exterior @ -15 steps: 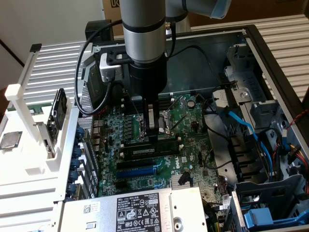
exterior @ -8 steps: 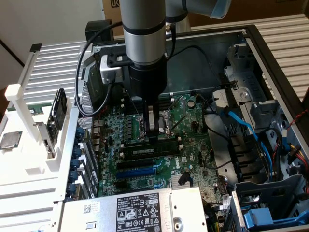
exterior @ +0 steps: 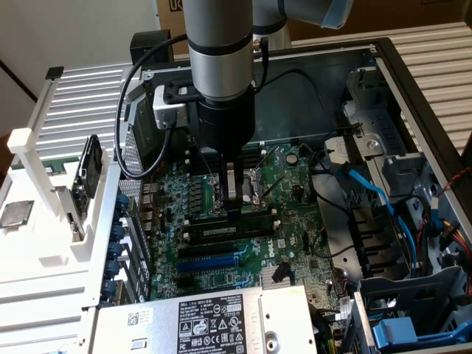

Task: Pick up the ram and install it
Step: 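Press down the ram until it locks into place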

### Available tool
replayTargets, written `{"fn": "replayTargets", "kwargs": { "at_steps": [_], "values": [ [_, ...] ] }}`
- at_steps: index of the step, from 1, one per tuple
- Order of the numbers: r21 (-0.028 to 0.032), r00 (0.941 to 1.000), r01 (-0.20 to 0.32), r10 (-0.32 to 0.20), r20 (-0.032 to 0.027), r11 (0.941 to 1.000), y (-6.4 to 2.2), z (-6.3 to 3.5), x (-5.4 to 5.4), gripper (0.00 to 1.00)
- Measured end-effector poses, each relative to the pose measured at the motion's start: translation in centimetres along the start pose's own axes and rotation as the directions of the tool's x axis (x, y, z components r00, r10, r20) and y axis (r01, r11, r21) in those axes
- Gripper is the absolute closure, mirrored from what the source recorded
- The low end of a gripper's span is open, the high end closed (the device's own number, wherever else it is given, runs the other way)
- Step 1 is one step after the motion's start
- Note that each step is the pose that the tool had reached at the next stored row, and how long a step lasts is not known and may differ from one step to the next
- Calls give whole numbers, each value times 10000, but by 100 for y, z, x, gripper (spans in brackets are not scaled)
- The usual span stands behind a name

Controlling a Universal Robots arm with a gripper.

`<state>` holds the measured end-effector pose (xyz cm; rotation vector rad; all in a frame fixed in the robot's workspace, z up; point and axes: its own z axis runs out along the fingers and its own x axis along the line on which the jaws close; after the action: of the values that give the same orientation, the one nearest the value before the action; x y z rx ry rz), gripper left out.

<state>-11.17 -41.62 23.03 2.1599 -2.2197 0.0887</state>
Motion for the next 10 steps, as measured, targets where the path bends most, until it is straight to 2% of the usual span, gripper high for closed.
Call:
{"fn": "replayTargets", "kwargs": {
  "at_steps": [10],
  "values": [
    [0, 10000, 0, 0, 1, 10000, 0, 1, 8, 90]
  ]
}}
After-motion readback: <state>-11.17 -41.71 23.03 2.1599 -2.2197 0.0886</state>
